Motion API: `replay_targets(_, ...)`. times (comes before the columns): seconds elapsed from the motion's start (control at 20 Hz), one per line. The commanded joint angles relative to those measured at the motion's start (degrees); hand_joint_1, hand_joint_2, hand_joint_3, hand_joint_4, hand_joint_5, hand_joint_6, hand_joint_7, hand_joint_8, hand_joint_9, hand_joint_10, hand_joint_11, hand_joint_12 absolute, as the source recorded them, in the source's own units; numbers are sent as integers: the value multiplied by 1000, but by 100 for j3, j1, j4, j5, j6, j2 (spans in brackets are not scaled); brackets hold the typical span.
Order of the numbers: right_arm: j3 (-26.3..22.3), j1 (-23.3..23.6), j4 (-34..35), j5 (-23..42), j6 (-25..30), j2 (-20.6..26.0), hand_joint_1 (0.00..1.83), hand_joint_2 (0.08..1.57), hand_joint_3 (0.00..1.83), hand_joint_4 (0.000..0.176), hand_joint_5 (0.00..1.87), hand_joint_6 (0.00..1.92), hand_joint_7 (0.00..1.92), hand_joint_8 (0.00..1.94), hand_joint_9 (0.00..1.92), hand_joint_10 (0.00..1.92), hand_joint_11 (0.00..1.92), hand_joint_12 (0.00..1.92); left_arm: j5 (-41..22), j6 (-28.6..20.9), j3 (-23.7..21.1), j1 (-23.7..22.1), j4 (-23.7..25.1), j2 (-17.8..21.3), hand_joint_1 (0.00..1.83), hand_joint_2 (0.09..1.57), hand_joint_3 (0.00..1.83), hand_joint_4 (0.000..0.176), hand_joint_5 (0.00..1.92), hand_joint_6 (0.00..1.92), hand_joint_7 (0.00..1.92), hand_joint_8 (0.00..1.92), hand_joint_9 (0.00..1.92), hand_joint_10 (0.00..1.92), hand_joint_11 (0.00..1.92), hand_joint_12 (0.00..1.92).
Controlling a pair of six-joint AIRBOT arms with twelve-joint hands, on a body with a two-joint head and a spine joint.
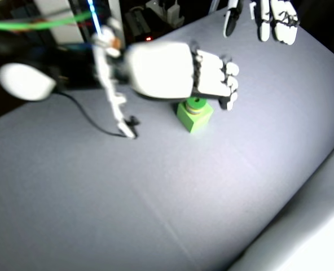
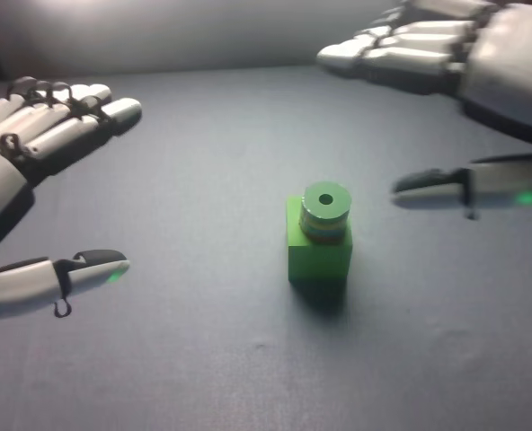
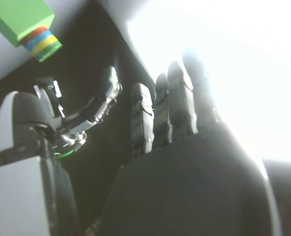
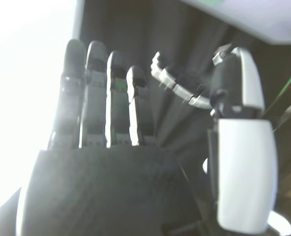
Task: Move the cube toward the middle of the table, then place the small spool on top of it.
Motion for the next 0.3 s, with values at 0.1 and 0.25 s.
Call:
replay_targets(0.1,-354,-747,1067,2182,-290,460,728,1112,7,13,188,4,316,10,322,12,23,775,-1394,-151,-70,127,-56,116,866,1013,0,140,99,1,105,1,131,0,0,651)
replay_targets(0.25,-568,-1601,1972,3547,-443,569,512,1229,1,8,297,5,475,10,518,25,126,903,-1732,-274,-58,257,-236,98,689,1006,0,92,64,1,143,4,186,12,0,849)
